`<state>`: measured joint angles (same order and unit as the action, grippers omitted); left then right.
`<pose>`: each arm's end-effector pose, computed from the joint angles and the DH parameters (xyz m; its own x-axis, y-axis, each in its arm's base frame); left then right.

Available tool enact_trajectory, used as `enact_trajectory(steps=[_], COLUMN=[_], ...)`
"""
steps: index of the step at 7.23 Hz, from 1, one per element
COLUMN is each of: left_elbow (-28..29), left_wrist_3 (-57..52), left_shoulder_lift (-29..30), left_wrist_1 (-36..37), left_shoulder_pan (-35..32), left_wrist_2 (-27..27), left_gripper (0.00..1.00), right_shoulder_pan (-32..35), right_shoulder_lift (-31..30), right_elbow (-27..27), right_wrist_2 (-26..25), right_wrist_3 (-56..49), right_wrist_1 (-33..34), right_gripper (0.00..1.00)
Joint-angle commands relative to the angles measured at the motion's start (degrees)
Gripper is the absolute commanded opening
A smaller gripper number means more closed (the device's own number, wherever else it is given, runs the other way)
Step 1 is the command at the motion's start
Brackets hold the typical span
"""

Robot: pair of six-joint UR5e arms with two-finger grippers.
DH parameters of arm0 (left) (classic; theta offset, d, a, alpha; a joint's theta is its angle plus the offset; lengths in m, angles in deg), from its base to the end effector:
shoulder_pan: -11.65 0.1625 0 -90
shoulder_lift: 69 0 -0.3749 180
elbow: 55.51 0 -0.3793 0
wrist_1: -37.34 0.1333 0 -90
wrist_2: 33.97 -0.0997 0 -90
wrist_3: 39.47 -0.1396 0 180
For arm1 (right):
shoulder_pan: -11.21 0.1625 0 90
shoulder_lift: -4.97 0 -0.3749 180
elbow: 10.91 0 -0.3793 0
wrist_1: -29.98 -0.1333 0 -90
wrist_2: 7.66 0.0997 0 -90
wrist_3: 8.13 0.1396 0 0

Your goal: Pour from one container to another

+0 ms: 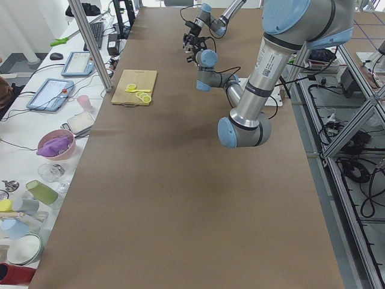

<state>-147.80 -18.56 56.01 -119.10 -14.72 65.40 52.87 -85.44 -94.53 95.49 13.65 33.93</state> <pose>0.5126 -0.3775 0.1101 0.2011 0.9290 -0.3106 0.3046 0.2420 0.9212 -0.3256 -0.4256 0.5096 0.4977 -0.7676 0.4039 -0.0489 0.4401 0.8966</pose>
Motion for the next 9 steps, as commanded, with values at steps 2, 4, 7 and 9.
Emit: enact_trajectory(steps=[2,4,7,9], left_elbow=[0.00,0.09,0.53,0.88], left_wrist_3=[-0.17,-0.17,-0.17,-0.17], left_shoulder_lift=[0.59,0.77,0.59,0.68], left_wrist_1=[-0.19,-0.45,-2.12,-3.17], left_shoulder_pan=[0.00,-0.09,-0.09,-0.09], left_wrist_2=[-0.15,-0.23,-0.23,-0.24], left_gripper=[0.00,0.00,0.00,0.00], right_shoulder_pan=[3.49,7.27,12.36,13.09], right_shoulder_lift=[-0.21,0.76,3.82,4.18], right_elbow=[-3.55,-6.62,-9.28,-9.19], right_wrist_2=[7.74,15.73,21.98,22.36], right_wrist_3=[-3.65,-12.97,-12.74,-12.47], right_wrist_1=[3.67,9.29,10.90,10.64], right_gripper=[0.00,0.00,0.00,0.00])
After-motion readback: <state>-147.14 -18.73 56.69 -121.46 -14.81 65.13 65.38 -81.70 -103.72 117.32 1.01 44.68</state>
